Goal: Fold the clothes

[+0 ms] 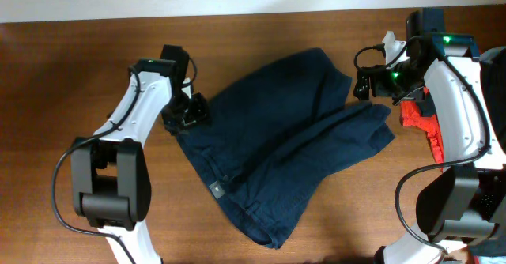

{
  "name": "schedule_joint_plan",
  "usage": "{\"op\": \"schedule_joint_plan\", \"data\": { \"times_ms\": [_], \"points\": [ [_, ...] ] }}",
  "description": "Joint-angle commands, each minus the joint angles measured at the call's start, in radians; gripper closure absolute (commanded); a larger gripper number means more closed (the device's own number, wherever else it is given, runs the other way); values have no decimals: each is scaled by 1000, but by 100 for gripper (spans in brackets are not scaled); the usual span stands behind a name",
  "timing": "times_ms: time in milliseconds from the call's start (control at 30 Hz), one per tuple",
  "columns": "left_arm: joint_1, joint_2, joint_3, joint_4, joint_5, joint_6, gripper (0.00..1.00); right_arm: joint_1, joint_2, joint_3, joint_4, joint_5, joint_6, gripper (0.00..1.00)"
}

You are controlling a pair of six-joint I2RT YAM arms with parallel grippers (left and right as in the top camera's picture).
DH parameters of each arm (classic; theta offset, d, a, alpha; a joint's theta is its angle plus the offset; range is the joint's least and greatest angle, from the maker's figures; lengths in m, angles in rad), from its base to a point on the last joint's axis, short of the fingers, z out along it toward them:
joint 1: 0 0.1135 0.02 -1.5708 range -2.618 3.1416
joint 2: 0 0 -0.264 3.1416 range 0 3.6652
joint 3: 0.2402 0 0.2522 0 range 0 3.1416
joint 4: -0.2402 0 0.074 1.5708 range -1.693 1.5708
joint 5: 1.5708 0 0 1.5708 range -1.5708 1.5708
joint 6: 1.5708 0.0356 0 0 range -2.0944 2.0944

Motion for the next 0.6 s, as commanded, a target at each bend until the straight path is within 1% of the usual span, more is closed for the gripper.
{"op": "schedule_joint_plan", "data": {
  "times_ms": [0, 67, 100, 133, 333, 467, 567],
  "points": [
    [37, -15, -18, 16, -25, -51, 37, -5, 5, -4, -3, 6, 7, 1],
    [51, -15, -17, 16, -82, -90, 37, -5, 5, -4, -3, 6, 7, 1],
    [65, -15, -18, 12, -98, -134, 37, -5, 5, -4, -3, 6, 8, 1],
    [72, -15, -18, 13, -97, -144, 37, -5, 5, -4, -3, 6, 7, 1],
    [72, -15, -36, 13, -98, -146, 37, -5, 5, -4, -3, 6, 7, 1],
    [72, -15, -83, 36, -97, -195, 38, -5, 5, -4, -3, 6, 7, 1],
    [72, -15, -108, 58, -94, -213, 42, -5, 5, -4, -3, 6, 7, 1]
  ]
}}
